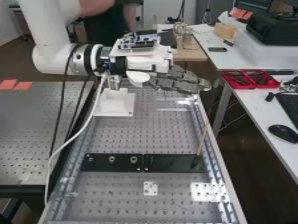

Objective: Grab the drill bit and place it in the clear container

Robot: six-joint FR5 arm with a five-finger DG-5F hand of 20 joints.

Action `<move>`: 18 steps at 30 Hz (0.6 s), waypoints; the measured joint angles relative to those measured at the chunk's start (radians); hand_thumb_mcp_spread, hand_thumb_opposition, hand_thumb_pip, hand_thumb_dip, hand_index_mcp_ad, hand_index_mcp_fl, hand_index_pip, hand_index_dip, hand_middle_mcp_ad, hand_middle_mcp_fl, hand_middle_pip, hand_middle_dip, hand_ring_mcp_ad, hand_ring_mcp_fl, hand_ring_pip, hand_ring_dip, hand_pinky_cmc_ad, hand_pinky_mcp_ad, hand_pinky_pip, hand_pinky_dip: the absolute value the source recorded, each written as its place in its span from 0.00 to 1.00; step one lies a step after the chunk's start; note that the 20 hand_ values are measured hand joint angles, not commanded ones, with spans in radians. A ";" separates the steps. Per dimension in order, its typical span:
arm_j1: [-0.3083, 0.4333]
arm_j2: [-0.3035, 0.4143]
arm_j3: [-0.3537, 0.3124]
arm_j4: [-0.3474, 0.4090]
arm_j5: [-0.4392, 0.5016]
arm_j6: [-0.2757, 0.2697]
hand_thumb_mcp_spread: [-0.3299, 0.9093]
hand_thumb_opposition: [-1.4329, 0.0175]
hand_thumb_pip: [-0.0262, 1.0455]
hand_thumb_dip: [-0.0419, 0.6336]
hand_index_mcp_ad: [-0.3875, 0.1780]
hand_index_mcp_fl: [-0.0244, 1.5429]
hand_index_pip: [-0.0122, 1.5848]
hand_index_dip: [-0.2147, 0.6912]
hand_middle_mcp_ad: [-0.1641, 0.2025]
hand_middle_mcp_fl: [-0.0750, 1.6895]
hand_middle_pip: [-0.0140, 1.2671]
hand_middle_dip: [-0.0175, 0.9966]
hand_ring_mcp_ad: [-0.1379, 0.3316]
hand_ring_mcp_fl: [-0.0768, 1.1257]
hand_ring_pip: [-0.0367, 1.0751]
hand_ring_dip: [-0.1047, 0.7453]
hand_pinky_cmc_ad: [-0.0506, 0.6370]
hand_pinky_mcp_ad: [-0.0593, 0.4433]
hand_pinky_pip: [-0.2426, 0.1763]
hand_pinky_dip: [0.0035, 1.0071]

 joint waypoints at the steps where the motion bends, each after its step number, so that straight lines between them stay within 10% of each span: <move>1: 0.012 0.003 -0.001 -0.003 -0.009 0.005 0.78 0.27 0.43 0.41 0.39 0.70 0.44 0.60 0.61 0.25 0.10 0.25 0.51 0.15 0.13 0.16 0.53 0.31 0.35 0.17; 18: 0.115 -0.122 0.106 -0.068 -0.148 0.088 0.78 0.28 0.43 0.41 0.42 0.70 0.42 0.64 0.61 0.26 0.10 0.25 0.54 0.15 0.12 0.17 0.53 0.31 0.35 0.17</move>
